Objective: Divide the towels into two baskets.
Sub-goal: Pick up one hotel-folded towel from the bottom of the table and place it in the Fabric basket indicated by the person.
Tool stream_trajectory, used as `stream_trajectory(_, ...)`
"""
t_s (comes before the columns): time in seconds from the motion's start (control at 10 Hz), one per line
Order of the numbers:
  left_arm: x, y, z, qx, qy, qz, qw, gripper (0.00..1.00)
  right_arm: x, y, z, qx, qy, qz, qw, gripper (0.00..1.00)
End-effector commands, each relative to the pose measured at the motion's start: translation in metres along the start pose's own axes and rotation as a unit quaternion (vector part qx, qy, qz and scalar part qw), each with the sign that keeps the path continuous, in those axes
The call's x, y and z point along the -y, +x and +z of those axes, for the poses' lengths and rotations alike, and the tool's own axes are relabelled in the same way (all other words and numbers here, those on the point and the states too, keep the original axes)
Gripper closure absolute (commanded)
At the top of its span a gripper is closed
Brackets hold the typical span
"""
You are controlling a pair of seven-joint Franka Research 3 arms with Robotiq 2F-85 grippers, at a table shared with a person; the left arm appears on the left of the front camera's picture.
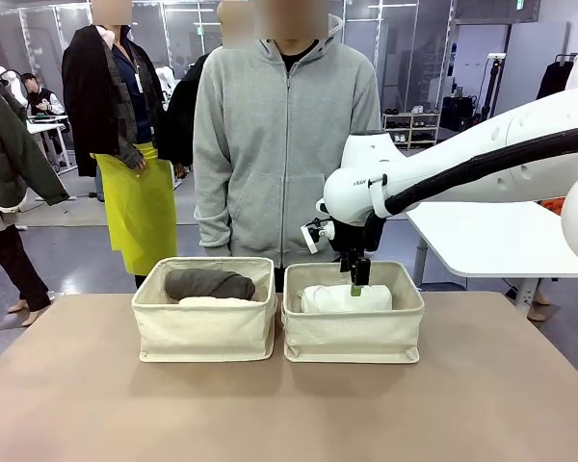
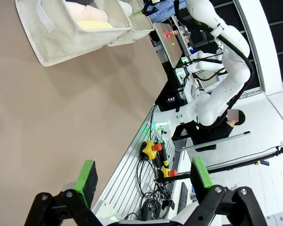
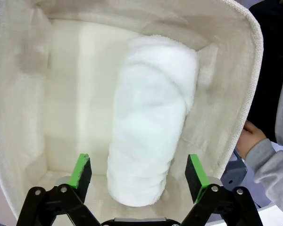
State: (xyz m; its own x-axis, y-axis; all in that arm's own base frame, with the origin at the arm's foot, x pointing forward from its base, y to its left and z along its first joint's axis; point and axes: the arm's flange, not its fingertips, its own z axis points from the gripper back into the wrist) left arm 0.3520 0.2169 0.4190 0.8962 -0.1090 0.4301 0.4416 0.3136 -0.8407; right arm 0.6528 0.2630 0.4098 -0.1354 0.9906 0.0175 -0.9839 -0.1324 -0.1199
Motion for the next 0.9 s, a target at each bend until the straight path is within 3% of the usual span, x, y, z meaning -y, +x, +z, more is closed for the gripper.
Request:
stream_trajectory(0.0,0.003,-0.003,0.002,-0.003,-0.002,0.000,1.000,0.00,-0.018,-0.012,0.009,-0.001,-0.002,-0.022,1.000,0.00)
stream_trajectory(0.1,0.003,-0.003,0.002,-0.003,-0.002,0.000,1.000,0.00,0.000,0.000,0.000,0.000,0.000,0.000,1.000,0.00)
stream_trajectory(0.8,0.003,-0.003,0.002,-0.003,-0.002,0.000,1.000,0.00,0.000,0.000,0.000,0.000,0.000,0.000,1.000,0.00)
